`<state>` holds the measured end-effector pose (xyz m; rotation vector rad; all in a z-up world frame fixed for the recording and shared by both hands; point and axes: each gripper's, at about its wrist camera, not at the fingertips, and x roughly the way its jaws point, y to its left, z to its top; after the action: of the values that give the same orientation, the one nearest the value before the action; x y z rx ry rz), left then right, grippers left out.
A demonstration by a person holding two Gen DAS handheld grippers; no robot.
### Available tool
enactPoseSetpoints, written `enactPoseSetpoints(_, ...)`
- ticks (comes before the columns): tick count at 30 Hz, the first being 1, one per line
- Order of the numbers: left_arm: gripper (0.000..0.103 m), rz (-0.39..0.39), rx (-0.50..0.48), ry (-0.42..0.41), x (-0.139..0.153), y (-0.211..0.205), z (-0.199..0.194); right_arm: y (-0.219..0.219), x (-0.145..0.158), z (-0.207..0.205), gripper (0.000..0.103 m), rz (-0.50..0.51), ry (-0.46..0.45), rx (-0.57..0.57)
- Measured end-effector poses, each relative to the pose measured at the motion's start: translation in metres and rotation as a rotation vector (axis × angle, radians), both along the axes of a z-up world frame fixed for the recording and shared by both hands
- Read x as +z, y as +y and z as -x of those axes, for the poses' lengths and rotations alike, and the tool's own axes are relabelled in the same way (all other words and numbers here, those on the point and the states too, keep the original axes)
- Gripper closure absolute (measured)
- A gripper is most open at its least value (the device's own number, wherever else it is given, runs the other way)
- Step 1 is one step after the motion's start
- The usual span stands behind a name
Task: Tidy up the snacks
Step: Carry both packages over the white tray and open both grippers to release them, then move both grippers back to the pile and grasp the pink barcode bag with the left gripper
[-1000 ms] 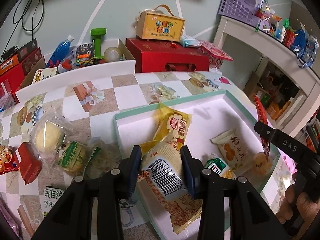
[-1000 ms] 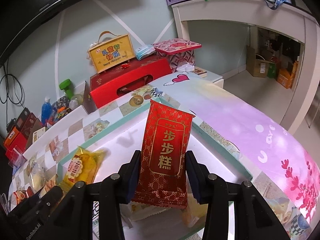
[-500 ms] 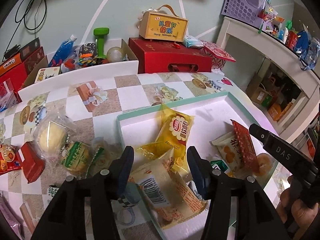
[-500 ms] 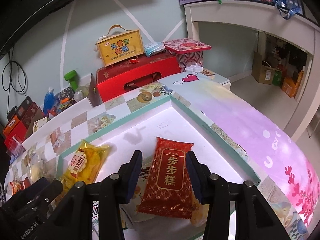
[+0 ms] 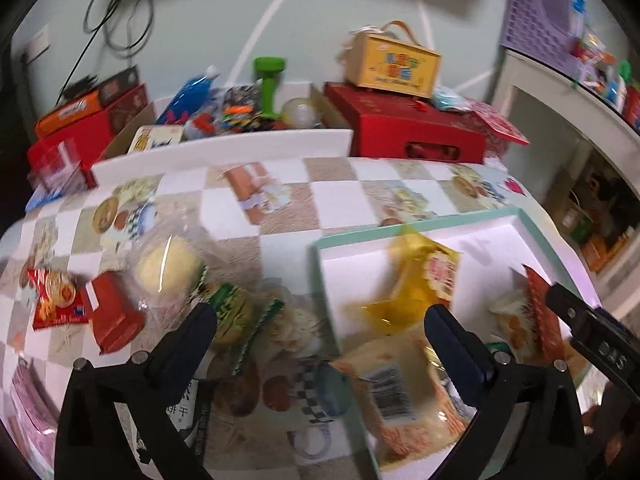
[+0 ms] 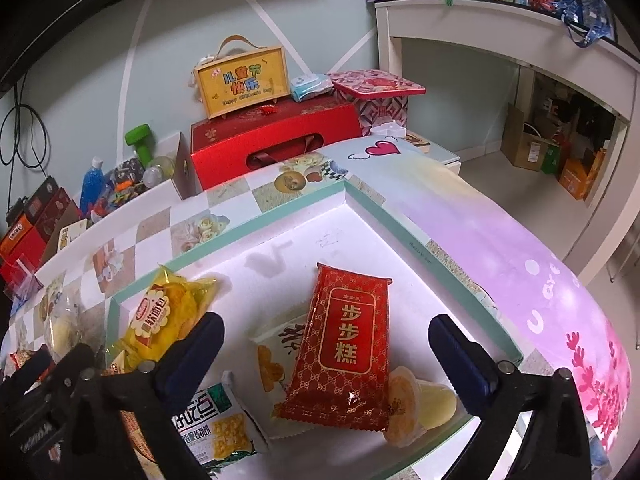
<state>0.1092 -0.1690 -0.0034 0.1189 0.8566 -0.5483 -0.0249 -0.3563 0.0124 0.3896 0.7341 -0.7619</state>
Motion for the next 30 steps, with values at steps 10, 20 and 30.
enactPoseSetpoints(10, 0.0, 0.032, 0.076, 0.012, -0.008, 0.012, -0.012, 0.016, 0.006, -0.006, 0.0, 0.045, -0.018, 0.041)
enactPoseSetpoints(20, 0.0, 0.085, 0.105, 0.027, 0.004, 0.036, -0.016, 0.04, 0.022, -0.015, 0.0, 0.085, -0.028, 0.094)
enactPoseSetpoints(30, 0.0, 0.011, 0.172, 0.039, 0.008, 0.094, -0.013, 0.088, 0.029, -0.043, 0.0, -0.024, -0.119, 0.249)
